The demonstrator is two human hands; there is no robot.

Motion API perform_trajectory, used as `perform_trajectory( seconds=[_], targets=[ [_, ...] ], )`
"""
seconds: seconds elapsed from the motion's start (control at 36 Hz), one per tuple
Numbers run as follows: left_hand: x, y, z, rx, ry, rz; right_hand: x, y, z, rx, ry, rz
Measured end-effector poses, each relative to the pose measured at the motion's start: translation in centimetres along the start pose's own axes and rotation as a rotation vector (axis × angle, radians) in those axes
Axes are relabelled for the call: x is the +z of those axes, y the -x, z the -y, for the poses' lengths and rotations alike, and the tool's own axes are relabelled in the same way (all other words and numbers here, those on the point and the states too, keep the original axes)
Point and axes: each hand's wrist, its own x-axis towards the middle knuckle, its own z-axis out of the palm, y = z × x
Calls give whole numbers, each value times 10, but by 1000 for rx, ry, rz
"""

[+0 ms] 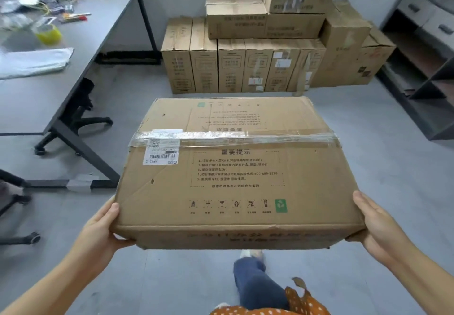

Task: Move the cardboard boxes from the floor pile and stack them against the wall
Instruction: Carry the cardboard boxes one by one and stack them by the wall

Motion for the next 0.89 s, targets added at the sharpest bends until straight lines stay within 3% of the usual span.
perform_trajectory(
  seconds=[0.56, 0.89],
  targets=[
    [117, -263, -134, -7, 0, -63, 113, -288, 167, 27, 22, 2],
    [193, -469, -252, 22, -40, 18, 204, -458, 261, -14, 24, -57]
  ],
)
